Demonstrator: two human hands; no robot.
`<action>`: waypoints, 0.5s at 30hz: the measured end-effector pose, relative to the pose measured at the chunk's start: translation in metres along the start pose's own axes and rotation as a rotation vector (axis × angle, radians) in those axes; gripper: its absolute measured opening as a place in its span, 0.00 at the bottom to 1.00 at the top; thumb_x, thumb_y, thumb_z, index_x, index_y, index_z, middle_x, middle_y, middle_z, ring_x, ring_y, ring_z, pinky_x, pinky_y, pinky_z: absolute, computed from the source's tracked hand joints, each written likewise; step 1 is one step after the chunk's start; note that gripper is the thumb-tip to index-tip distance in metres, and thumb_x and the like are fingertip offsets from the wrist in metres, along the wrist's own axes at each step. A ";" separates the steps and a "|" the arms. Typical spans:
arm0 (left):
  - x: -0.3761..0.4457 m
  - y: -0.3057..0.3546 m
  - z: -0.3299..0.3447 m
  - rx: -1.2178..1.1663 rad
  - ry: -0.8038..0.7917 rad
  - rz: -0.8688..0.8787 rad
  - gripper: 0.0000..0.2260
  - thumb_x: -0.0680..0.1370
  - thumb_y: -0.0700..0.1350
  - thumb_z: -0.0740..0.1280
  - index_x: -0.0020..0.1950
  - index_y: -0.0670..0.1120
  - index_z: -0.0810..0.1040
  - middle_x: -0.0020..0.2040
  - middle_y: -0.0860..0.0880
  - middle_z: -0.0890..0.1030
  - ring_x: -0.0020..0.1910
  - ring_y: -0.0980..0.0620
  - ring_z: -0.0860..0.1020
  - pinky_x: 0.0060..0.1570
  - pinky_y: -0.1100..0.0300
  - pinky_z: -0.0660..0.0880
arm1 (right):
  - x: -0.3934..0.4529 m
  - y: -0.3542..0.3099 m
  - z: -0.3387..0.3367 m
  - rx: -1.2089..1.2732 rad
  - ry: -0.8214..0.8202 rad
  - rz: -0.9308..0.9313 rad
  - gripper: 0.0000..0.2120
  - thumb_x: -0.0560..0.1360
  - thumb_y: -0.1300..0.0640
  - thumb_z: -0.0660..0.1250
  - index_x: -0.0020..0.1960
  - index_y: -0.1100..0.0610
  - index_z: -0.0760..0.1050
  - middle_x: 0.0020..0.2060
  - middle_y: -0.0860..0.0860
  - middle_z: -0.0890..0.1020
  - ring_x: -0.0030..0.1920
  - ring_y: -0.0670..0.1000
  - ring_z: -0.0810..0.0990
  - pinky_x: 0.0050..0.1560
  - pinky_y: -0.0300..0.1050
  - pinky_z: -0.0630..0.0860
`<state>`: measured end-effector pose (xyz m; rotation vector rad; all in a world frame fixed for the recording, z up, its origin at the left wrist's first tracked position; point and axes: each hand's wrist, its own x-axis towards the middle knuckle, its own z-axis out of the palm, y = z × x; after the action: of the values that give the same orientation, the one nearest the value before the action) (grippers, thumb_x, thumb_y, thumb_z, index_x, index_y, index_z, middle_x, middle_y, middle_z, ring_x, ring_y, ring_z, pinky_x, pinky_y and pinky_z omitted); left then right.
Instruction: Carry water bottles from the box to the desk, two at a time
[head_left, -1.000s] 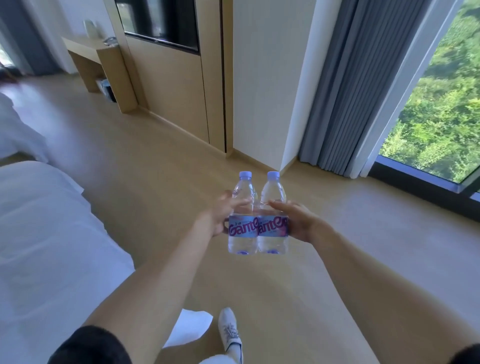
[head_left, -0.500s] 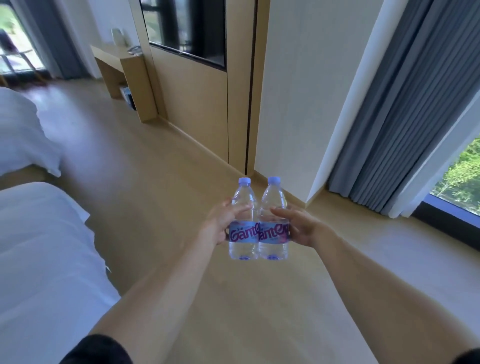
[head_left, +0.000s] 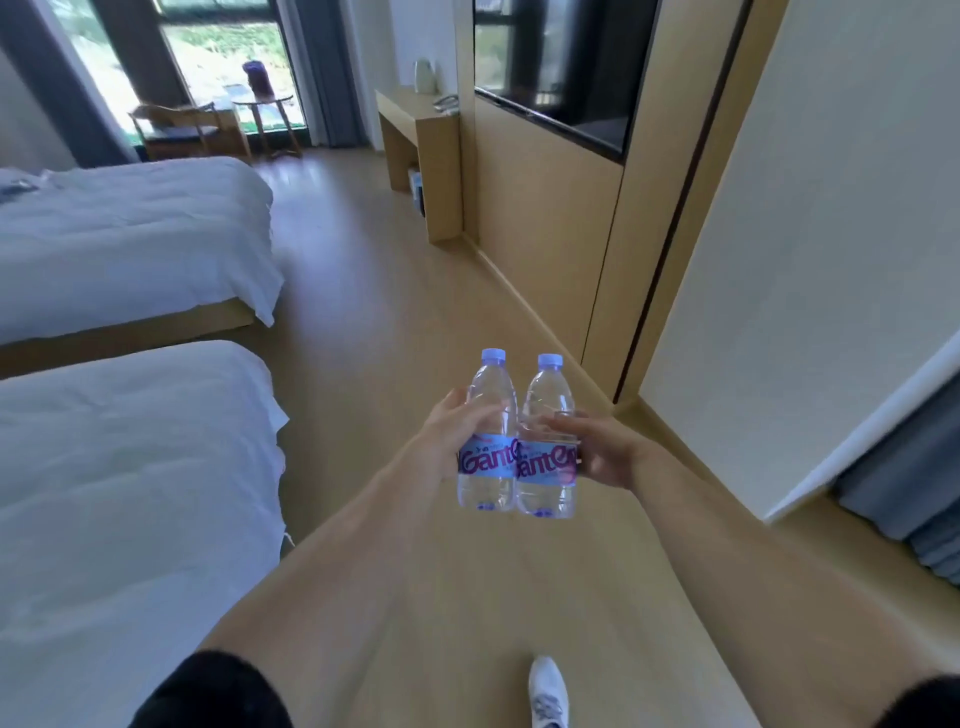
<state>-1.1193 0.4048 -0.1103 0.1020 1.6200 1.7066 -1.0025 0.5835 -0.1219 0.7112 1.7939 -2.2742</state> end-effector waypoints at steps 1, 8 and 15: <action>0.016 0.010 0.000 -0.007 0.026 0.006 0.22 0.69 0.45 0.78 0.60 0.45 0.77 0.54 0.39 0.85 0.50 0.37 0.85 0.53 0.34 0.79 | 0.019 -0.013 -0.007 -0.018 -0.018 0.007 0.21 0.78 0.52 0.69 0.69 0.60 0.76 0.61 0.57 0.83 0.63 0.57 0.81 0.62 0.53 0.77; 0.119 0.076 -0.003 -0.040 0.144 0.022 0.17 0.71 0.43 0.75 0.59 0.47 0.78 0.51 0.42 0.85 0.43 0.42 0.85 0.49 0.39 0.81 | 0.136 -0.103 -0.043 -0.109 -0.206 0.021 0.27 0.73 0.46 0.72 0.68 0.57 0.76 0.60 0.52 0.84 0.58 0.53 0.84 0.50 0.46 0.81; 0.204 0.110 -0.032 -0.090 0.165 0.056 0.19 0.74 0.42 0.75 0.63 0.43 0.77 0.54 0.39 0.84 0.46 0.41 0.84 0.52 0.40 0.80 | 0.242 -0.152 -0.052 -0.107 -0.250 0.053 0.23 0.76 0.49 0.70 0.67 0.59 0.76 0.53 0.53 0.86 0.48 0.51 0.87 0.40 0.42 0.81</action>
<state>-1.3307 0.5047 -0.1083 -0.0393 1.6699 1.8692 -1.2618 0.7134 -0.1086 0.4294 1.7408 -2.1075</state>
